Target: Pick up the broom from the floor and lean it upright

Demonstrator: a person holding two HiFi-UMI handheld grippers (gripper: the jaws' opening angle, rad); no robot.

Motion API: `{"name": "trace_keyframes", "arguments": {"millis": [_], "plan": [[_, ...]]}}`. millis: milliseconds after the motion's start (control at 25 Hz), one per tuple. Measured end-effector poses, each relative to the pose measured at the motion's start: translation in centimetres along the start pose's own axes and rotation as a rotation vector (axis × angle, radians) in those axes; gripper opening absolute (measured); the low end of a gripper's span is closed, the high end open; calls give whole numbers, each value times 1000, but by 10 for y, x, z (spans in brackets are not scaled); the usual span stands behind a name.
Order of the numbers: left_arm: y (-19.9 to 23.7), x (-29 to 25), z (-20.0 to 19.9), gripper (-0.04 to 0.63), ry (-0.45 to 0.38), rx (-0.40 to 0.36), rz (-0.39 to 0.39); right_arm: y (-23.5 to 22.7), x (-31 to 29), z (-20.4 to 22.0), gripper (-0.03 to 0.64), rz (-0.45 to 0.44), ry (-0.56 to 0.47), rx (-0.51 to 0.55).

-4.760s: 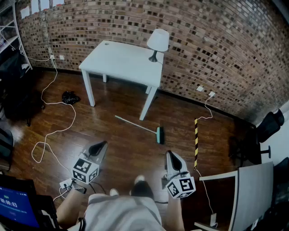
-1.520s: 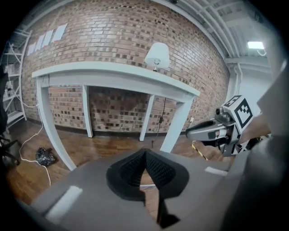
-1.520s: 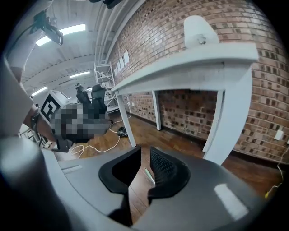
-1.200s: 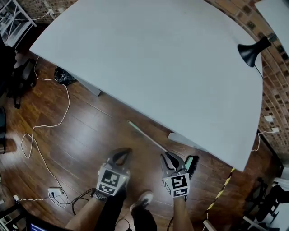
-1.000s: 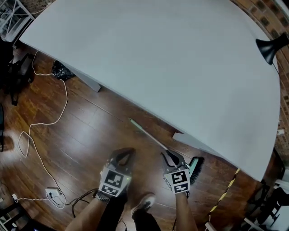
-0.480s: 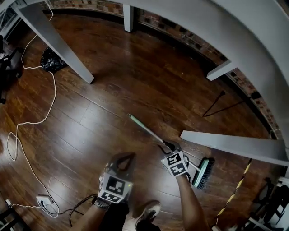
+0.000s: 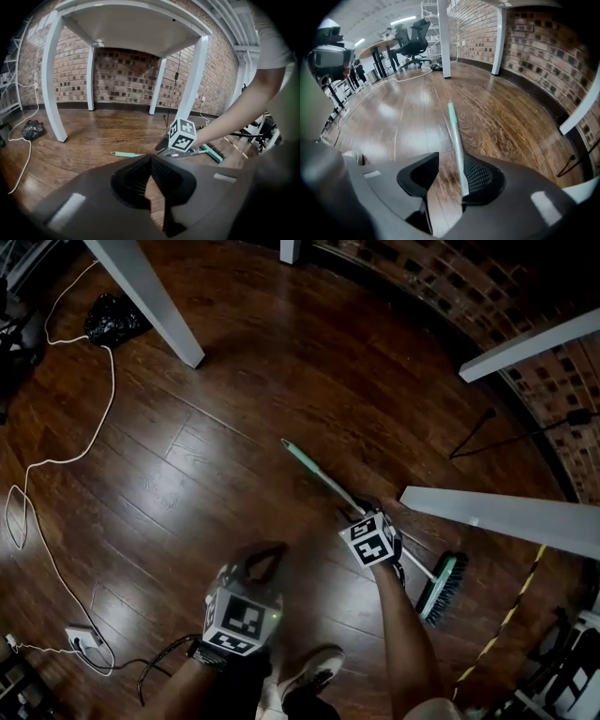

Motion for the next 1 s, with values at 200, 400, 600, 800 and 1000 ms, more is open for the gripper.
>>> {"name": "trace_keyframes", "arguments": {"millis": [200,400,600,800,1000], "plan": [[-4,-6,15,0,24,-4,22,-5,-26,7,175,1,104,55],[-11,-7,17,0,37,-29,41,-13,-33,9,119,-5,194,106],[-12,-11,18,0,30,3,36,-14,-41,6,114,-26,219,142],[-14,-17,13,0,13,97,17,-13,-50,6,104,-26,240,156],[-10,-19,4,0,-10,95,-2,-11,-50,7,87,-48,242,144]]}}
Point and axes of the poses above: the fingertips, and each gripper's own axes: x backward along the fingers, y to its left, z out of its underside, the point moved 9 cm from there along x, backward along the fingers, and after that the axes turned 2 degrees about -y, right-handed, at the moved point
